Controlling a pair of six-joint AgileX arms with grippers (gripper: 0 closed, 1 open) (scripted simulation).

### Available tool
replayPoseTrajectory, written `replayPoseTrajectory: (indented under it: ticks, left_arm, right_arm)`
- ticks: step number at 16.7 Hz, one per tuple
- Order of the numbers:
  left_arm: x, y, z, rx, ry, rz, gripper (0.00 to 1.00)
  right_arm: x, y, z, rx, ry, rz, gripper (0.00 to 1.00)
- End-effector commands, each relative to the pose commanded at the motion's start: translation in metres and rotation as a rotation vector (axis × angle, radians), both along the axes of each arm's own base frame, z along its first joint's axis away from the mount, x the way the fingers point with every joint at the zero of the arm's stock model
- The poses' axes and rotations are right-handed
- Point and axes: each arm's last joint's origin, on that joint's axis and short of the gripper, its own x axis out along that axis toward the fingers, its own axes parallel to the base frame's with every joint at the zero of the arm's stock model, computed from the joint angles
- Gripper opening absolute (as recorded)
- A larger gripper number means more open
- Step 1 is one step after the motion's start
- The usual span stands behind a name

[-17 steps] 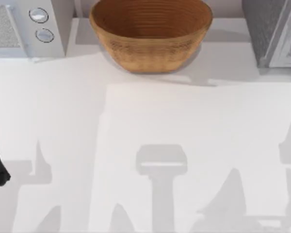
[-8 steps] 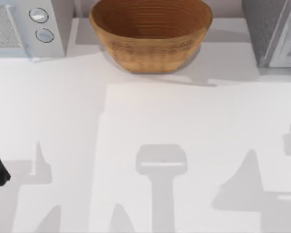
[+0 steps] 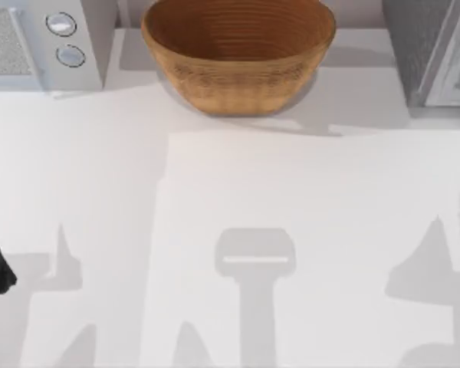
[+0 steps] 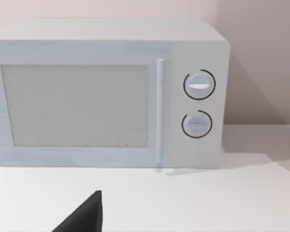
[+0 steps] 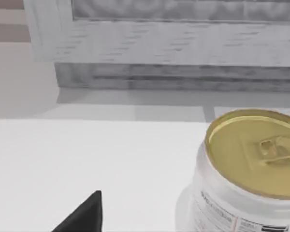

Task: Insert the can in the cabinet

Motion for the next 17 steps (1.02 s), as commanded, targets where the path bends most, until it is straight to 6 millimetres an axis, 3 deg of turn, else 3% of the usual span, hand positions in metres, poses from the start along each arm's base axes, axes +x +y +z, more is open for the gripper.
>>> replayPoseTrajectory:
  ticks: [5, 13, 17]
  left_arm:
    - [0.0, 0.0, 0.0, 0.0, 0.0, 0.0, 1.0]
    - [0.0, 0.0, 0.0, 0.0, 0.0, 0.0, 1.0]
    - [0.0, 0.0, 0.0, 0.0, 0.0, 0.0, 1.0]
  right_arm:
    - [0.002, -0.008, -0.025, 0.015, 0.037, -0.01, 1.0]
    - [0.002, -0.007, -0.028, 0.018, 0.044, -0.009, 1.0]
    - [0.025, -0.01, -0.034, 0.017, 0.041, -0.012, 1.0]
